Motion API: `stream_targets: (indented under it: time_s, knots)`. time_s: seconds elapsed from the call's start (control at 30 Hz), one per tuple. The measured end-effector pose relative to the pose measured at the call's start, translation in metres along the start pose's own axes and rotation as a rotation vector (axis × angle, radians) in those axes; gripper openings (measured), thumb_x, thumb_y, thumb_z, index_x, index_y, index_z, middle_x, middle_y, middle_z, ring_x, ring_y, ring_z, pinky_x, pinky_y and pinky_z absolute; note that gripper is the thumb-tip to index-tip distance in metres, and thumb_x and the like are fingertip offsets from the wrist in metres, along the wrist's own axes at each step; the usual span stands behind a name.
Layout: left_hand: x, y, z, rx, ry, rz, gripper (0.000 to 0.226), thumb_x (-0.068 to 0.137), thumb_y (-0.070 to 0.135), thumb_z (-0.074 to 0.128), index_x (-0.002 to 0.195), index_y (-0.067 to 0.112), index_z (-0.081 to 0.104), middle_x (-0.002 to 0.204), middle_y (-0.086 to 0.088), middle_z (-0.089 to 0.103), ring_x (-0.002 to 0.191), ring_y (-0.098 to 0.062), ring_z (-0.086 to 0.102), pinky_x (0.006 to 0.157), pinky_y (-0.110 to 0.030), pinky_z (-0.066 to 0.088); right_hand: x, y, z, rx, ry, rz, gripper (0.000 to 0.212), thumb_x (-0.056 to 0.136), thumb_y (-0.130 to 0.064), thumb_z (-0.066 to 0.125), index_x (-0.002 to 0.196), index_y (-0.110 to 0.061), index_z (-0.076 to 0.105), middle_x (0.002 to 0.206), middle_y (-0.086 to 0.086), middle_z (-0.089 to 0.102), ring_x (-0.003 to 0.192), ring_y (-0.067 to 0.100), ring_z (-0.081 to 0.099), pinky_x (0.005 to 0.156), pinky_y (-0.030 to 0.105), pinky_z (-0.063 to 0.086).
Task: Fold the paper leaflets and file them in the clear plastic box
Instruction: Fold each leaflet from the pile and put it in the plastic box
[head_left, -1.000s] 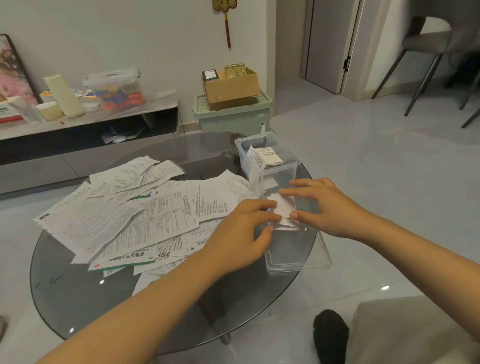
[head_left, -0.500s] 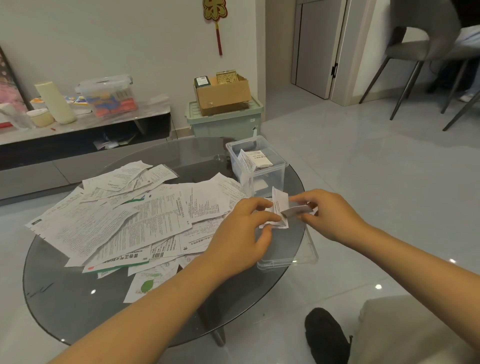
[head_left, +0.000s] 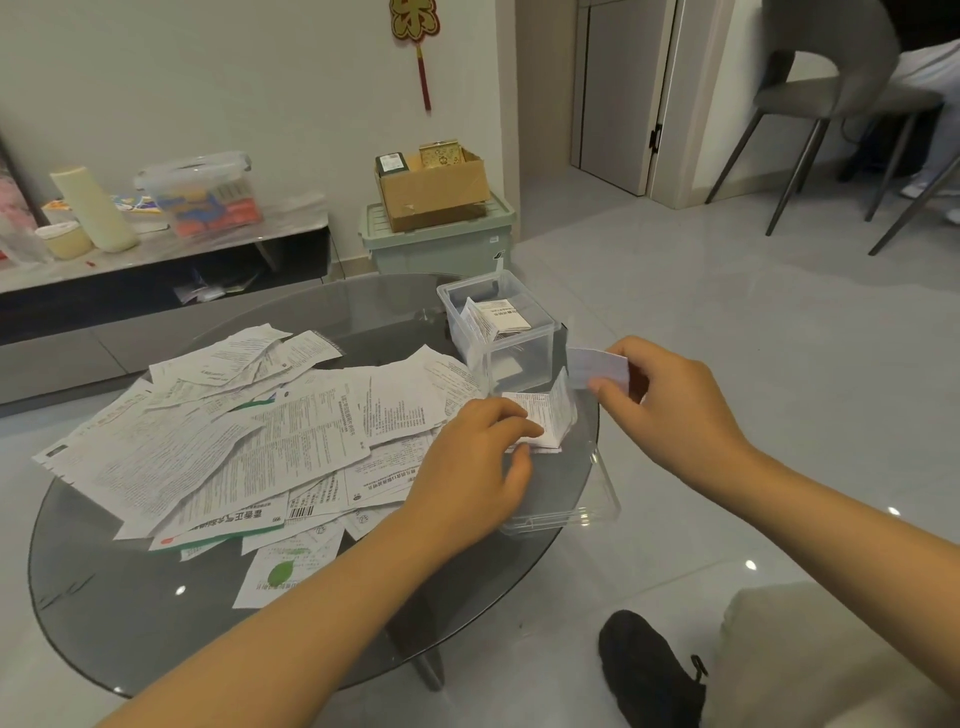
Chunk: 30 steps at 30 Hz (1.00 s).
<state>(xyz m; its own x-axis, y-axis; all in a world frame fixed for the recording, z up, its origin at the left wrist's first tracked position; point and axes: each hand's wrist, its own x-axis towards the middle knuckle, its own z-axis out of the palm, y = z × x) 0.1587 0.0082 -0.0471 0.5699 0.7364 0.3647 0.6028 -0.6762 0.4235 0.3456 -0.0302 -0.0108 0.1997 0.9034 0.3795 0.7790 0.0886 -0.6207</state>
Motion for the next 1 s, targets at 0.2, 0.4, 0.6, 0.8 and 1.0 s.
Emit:
stream_targets:
  time_s: [0.2,0.4,0.6,0.8,1.0]
  knots:
    - [0.001,-0.005,-0.001,-0.029,0.045,-0.106,0.025,0.092,0.016,0.051,0.113,0.017,0.067,0.117,0.004,0.056,0.113,-0.009,0.046,0.093,-0.015,0.033,0.001,-0.012,0.010,-0.217,0.005,-0.246,0.013,0.089,-0.026,0.060,0.091,-0.018,0.071,0.081,-0.007,0.057,0.075,0.010,0.045,0.059,0.018,0.033]
    - [-0.002,-0.009,-0.005,-0.033,0.051,-0.168,0.022,0.092,0.018,0.051,0.106,0.016,0.068,0.111,0.004,0.057,0.108,-0.010,0.048,0.089,-0.019,0.037,0.010,-0.004,0.032,-0.367,-0.197,-0.129,0.027,0.092,-0.037,0.052,0.102,-0.019,0.070,0.099,-0.001,0.055,0.096,0.014,0.043,0.072,0.022,0.027]
    - [-0.003,-0.010,-0.014,0.010,0.027,-0.269,0.016,0.092,0.020,0.048,0.097,0.018,0.063,0.108,0.002,0.056,0.099,-0.013,0.051,0.083,-0.028,0.043,0.018,-0.007,0.038,-0.383,-0.262,-0.067,0.033,0.088,-0.048,0.055,0.116,-0.031,0.060,0.118,-0.005,0.048,0.115,0.015,0.032,0.084,0.025,0.016]
    - [-0.004,-0.014,-0.022,-0.009,0.036,-0.297,0.014,0.090,0.020,0.049,0.098,0.019,0.061,0.106,0.003,0.054,0.098,-0.013,0.050,0.083,-0.029,0.043,0.018,-0.027,0.041,-0.334,-0.255,-0.198,0.051,0.078,-0.050,0.066,0.125,-0.034,0.051,0.124,-0.010,0.043,0.120,0.012,0.026,0.084,0.021,0.011]
    - [-0.007,-0.023,-0.036,0.006,0.054,-0.352,0.017,0.089,0.019,0.050,0.101,0.020,0.062,0.109,0.002,0.054,0.100,-0.015,0.052,0.087,-0.033,0.044,0.016,-0.047,0.052,-0.324,-0.308,-0.323,0.050,0.079,-0.052,0.064,0.124,-0.035,0.052,0.125,-0.012,0.043,0.122,0.010,0.023,0.096,0.025,0.010]
